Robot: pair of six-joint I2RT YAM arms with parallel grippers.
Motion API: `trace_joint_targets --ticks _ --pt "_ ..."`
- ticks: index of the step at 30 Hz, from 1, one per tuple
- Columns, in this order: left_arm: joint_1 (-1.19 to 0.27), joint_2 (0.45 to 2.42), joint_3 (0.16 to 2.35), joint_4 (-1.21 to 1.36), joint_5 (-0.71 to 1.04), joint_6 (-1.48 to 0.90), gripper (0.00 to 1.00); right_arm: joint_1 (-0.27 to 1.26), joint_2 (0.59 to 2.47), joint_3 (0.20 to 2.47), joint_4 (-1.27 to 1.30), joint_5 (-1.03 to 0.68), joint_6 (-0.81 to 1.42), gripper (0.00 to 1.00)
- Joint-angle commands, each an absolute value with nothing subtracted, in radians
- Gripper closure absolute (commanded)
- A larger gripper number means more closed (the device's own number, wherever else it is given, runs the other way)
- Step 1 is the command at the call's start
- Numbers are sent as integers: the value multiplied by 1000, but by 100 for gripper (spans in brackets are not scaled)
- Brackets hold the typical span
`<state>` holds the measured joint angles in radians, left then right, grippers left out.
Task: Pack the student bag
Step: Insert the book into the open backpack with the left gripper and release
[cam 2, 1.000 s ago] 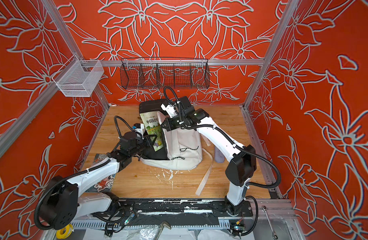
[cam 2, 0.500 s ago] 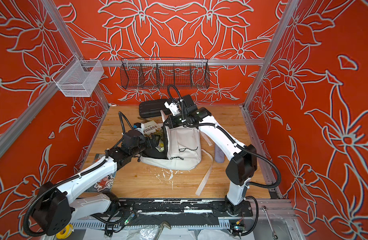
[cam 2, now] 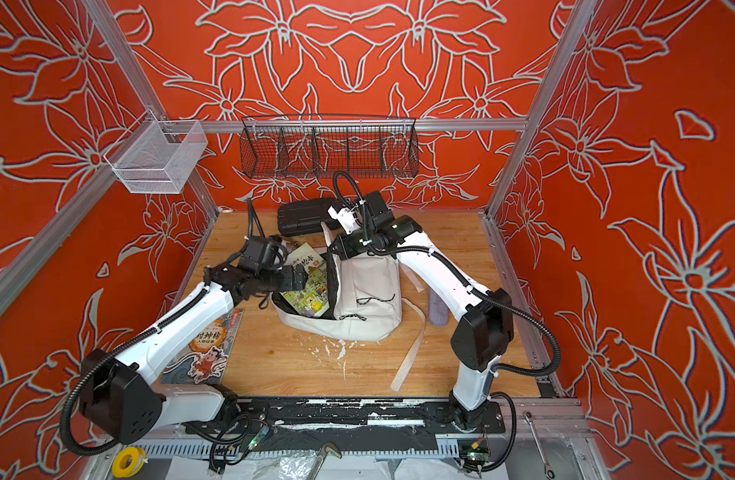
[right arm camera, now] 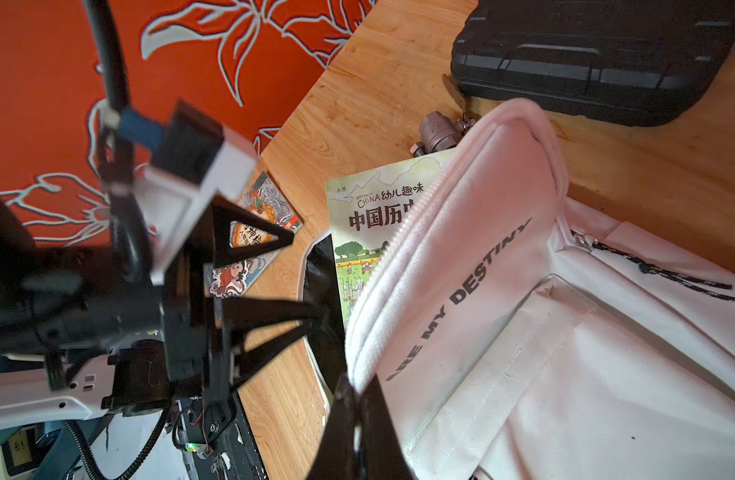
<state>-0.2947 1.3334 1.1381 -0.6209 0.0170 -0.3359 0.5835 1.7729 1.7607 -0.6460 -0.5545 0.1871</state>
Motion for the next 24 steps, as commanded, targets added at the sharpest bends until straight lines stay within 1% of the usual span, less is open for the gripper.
trace_joint_targets --ticks 1,6,11,13,15,18,20,24 --pt "-188 1392 1204 -740 158 -222 3 578 1746 1735 -620 -561 152 100" --pt "-104 1544 1312 -807 246 -108 8 578 1743 1740 -620 -573 128 100" --pt "-28 1693 1377 -812 312 -68 13 580 1730 1738 -620 -588 103 100" --pt "-5 1735 1396 -810 333 -69 16 580 1723 1738 -624 -589 92 100" --pt "-4 1761 1412 -810 289 -63 16 579 1718 1739 -629 -585 82 100" --pt "-1 1757 1404 -778 234 -45 12 579 1718 1748 -642 -584 73 100" --pt "6 1765 1407 -762 239 -36 9 580 1719 1754 -649 -591 68 100" --pt "28 1855 1469 -797 295 -13 9 579 1714 1756 -651 -607 58 100"
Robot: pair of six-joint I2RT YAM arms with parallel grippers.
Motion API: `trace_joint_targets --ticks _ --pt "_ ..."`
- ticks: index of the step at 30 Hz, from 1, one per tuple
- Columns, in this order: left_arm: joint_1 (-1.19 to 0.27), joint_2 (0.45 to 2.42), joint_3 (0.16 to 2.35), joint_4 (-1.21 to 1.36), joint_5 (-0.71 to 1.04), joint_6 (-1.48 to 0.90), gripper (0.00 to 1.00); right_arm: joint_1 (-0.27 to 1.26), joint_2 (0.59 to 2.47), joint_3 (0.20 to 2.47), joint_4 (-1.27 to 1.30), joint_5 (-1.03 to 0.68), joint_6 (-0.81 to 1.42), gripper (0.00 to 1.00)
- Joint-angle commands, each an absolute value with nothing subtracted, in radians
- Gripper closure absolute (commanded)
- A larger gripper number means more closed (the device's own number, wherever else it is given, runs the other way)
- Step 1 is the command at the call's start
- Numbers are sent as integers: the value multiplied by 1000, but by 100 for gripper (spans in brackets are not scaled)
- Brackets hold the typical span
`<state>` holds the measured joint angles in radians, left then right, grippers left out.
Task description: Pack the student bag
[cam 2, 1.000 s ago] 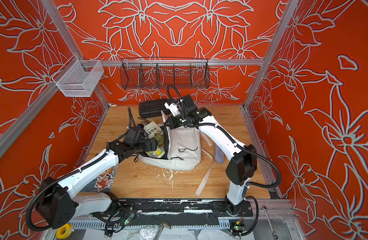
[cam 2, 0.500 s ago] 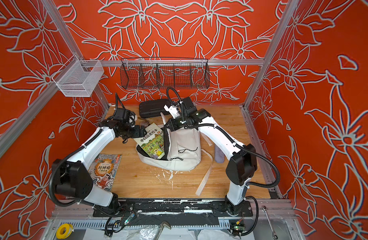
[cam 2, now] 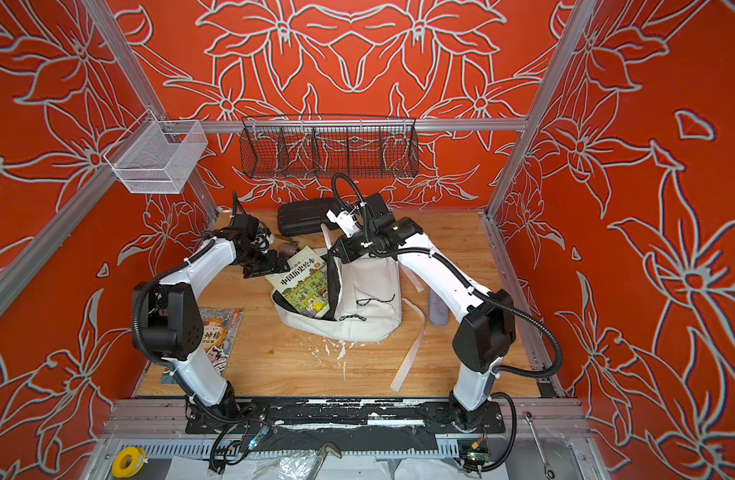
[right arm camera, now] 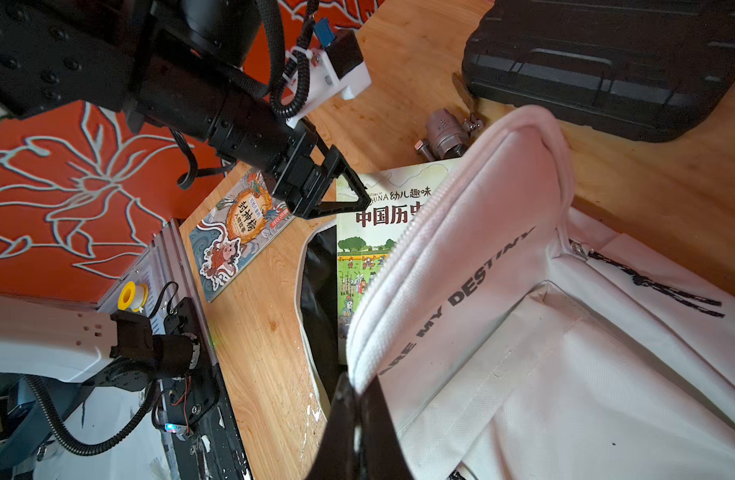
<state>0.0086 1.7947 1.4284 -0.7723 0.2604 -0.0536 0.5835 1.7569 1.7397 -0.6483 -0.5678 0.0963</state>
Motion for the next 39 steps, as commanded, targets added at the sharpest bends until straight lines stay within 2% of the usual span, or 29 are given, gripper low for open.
trace_joint_targets --ticks 1,9,11,13,20,23,25,27,28,31,34,39 --pt "32 1877 1481 -803 315 -6 9 579 1712 1755 -650 -609 56 100" --pt "62 1943 1520 -816 368 34 9 579 1701 1750 -661 -596 43 100" --pt "63 1951 1524 -831 388 48 12 579 1699 1749 -660 -591 41 100" --pt "65 1948 1512 -828 459 51 21 579 1700 1749 -658 -589 40 100" --pt "64 1867 1452 -816 633 50 69 579 1715 1757 -650 -583 47 100" --pt "63 1853 1458 -848 691 56 80 579 1720 1762 -644 -573 49 100" --pt "63 1853 1455 -859 708 47 80 580 1726 1775 -647 -572 48 100" --pt "63 1855 1439 -856 696 37 76 579 1729 1784 -649 -571 46 100" --pt "61 1852 1425 -846 660 26 72 579 1730 1790 -649 -571 46 100" --pt "62 1827 1392 -806 564 7 44 579 1727 1791 -644 -570 45 100" --pt "59 1802 1388 -755 519 -3 28 579 1726 1787 -643 -584 43 100" --pt "37 1904 1478 -755 510 3 21 580 1723 1775 -636 -586 44 100"
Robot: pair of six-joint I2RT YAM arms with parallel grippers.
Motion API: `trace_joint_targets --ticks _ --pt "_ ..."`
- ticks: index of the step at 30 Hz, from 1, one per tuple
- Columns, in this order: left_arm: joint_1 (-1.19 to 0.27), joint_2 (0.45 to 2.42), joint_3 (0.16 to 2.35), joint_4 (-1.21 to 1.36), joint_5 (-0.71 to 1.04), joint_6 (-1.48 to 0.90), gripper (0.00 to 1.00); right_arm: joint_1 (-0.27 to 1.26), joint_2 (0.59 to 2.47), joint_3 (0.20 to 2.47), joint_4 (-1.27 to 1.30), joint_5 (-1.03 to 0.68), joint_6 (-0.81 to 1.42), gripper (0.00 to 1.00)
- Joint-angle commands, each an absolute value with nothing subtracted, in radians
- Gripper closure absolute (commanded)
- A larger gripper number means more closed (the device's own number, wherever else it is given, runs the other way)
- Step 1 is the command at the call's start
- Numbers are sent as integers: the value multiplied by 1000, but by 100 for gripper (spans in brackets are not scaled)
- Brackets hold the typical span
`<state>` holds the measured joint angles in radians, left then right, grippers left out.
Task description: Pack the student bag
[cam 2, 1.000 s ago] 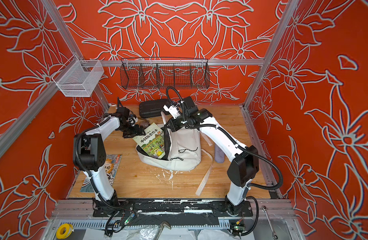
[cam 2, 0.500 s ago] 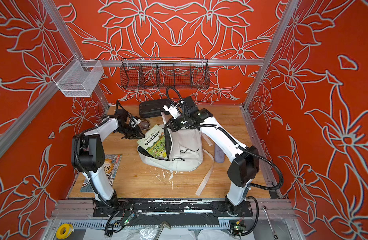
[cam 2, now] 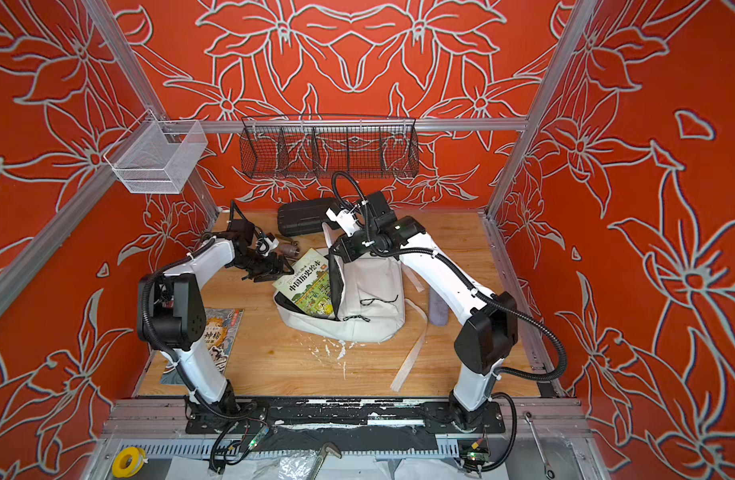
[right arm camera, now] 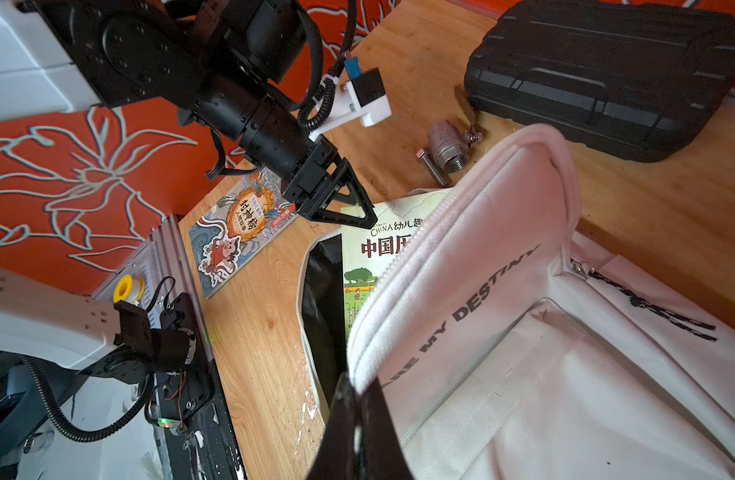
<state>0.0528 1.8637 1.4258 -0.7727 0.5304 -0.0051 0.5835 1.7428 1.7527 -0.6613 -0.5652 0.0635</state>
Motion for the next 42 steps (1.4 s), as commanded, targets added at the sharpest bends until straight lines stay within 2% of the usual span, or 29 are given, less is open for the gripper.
trace_joint_targets --ticks 1,5,9,17,22,28,31,33,42 --pt "30 1930 1498 -767 502 11 19 580 1723 1775 -635 -582 43 100" --pt "13 1997 1515 -786 469 33 18 581 1720 1781 -634 -560 42 100" --pt "1 2024 1487 -787 508 41 20 581 1730 1798 -629 -546 39 100" --pt "-39 1932 1424 -788 632 22 38 580 1779 1862 -654 -515 43 100" --pt "-45 1857 1385 -763 695 -7 39 581 1809 1894 -661 -526 49 100" --pt "-77 1864 1390 -805 760 0 39 580 1822 1892 -661 -525 50 100" --pt "-87 1861 1373 -805 789 -7 50 580 1824 1886 -663 -507 43 100" --pt "-88 1847 1359 -790 803 -25 61 580 1828 1884 -668 -489 44 100" --pt "-93 1788 1342 -743 875 -90 63 579 1863 1907 -694 -442 75 100"
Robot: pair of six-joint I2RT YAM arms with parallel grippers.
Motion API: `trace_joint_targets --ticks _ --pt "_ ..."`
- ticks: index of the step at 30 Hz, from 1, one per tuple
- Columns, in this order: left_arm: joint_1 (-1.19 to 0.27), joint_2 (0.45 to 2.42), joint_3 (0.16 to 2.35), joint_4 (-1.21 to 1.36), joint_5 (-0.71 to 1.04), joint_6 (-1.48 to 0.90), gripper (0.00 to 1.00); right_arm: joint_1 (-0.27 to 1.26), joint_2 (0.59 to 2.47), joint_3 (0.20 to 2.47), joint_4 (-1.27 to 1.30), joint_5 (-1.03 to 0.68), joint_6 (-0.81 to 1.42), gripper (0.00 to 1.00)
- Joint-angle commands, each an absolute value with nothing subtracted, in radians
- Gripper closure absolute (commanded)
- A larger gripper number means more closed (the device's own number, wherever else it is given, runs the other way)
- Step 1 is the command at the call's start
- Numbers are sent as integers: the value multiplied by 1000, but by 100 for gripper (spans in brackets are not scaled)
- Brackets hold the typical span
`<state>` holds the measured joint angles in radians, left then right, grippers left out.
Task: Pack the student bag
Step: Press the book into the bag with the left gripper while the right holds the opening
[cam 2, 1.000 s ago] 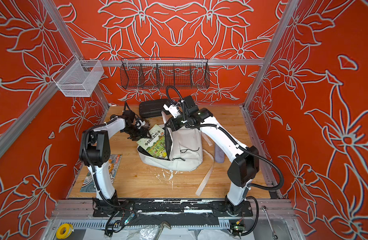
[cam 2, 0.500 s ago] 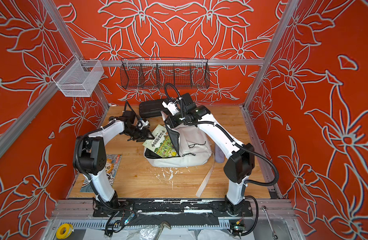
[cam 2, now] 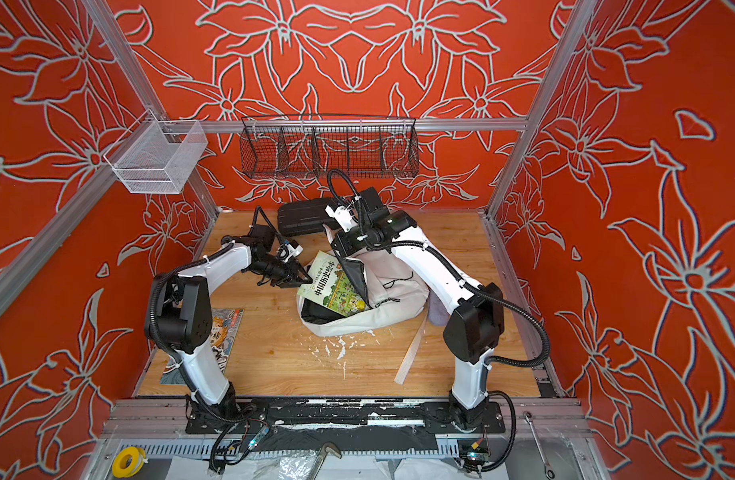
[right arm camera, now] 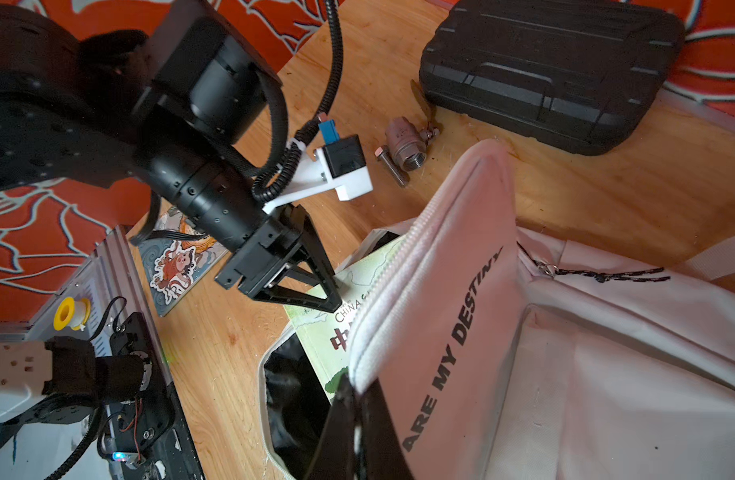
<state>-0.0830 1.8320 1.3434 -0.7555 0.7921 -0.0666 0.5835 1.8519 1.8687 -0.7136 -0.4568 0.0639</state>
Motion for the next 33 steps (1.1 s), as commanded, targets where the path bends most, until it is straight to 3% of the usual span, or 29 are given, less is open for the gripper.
trace_joint_targets --ticks 1,4,12,17,27,33 --pt "-99 1789 1341 -743 875 -92 62 580 1865 1907 -691 -441 80 100" --pt "-116 1786 1328 -742 868 -92 45 579 1876 1918 -692 -439 87 100" --pt "-123 1761 1284 -738 857 -113 37 579 1889 1933 -693 -437 93 100" --pt "-123 1738 1282 -772 861 -135 19 579 1891 1930 -701 -419 90 100" --pt "-123 1762 1333 -829 968 -187 17 579 1896 1918 -709 -425 85 100" --pt "-125 1737 1360 -965 754 -131 16 579 1894 1914 -715 -405 82 100"
